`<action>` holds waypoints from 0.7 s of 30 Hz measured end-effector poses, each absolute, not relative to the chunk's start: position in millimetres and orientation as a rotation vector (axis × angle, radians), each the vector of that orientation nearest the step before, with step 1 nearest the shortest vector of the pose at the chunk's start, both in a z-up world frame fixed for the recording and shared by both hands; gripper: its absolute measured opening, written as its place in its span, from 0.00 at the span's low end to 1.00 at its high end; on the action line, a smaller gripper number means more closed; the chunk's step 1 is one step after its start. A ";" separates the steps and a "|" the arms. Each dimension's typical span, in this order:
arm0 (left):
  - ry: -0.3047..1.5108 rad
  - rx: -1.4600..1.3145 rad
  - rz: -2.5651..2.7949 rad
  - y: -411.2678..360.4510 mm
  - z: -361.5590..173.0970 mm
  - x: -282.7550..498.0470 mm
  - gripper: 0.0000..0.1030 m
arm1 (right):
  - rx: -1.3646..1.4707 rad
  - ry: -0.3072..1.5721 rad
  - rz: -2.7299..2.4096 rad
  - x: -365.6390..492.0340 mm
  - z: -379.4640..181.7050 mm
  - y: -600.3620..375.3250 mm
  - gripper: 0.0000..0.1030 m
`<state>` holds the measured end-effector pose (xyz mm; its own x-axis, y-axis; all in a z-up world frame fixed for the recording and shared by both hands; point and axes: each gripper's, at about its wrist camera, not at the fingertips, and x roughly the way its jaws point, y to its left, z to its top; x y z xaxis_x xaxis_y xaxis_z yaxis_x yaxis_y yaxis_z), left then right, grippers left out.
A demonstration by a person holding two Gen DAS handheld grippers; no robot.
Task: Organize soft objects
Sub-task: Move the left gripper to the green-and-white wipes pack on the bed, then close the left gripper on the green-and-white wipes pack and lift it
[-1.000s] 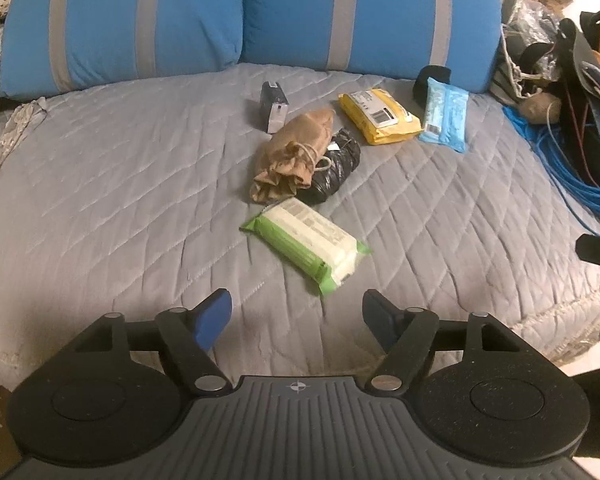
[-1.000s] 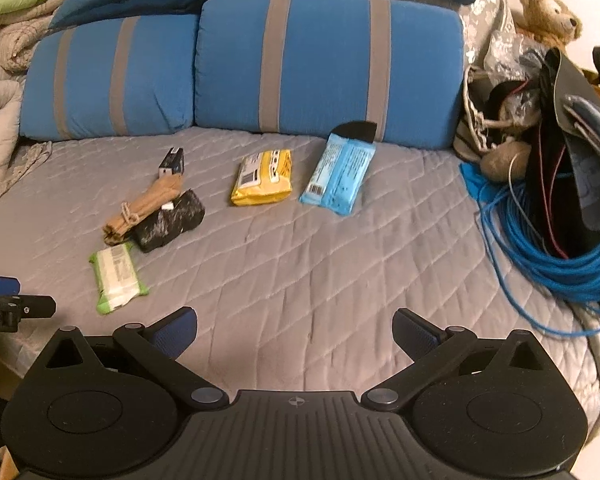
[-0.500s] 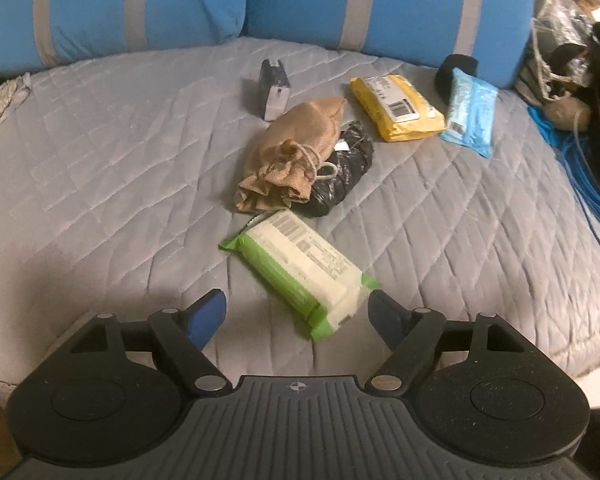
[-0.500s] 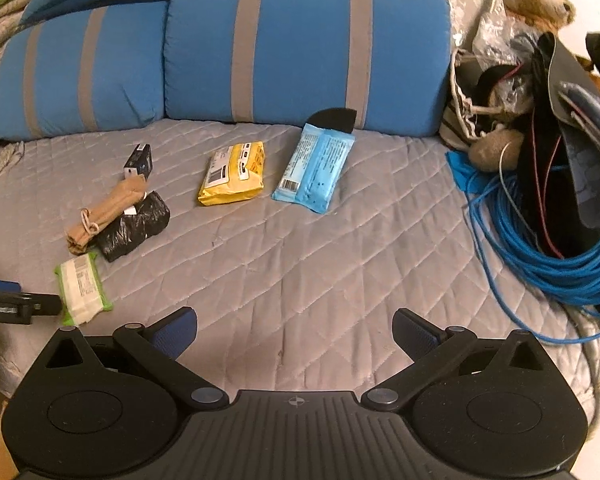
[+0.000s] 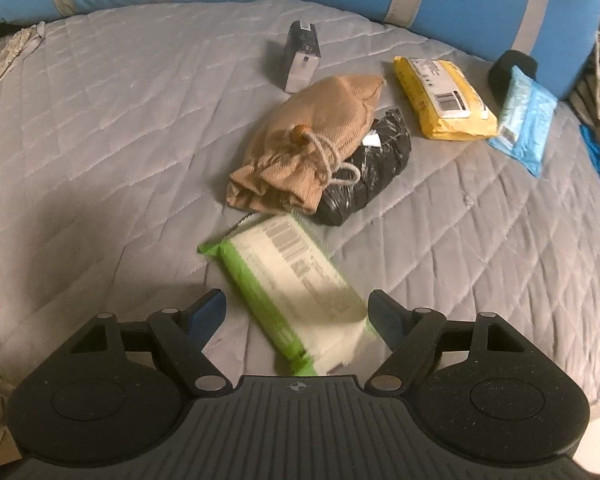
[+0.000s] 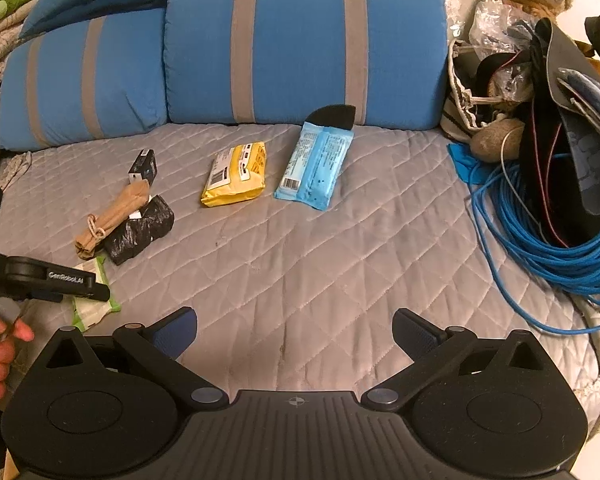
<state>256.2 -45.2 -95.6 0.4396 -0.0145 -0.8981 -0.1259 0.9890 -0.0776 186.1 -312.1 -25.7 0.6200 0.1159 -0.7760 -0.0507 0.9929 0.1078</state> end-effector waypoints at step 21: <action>1.120 -0.070 0.195 -53.8 -107.7 269.3 0.58 | 0.100 0.966 0.059 186.4 -40.1 -324.9 1.00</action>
<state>269.3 -53.8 -107.7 0.4209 0.1197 -0.8992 -0.1905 0.9808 0.0414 186.4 -324.9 -40.1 0.5673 0.0950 -0.8180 -0.0056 0.9937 0.1115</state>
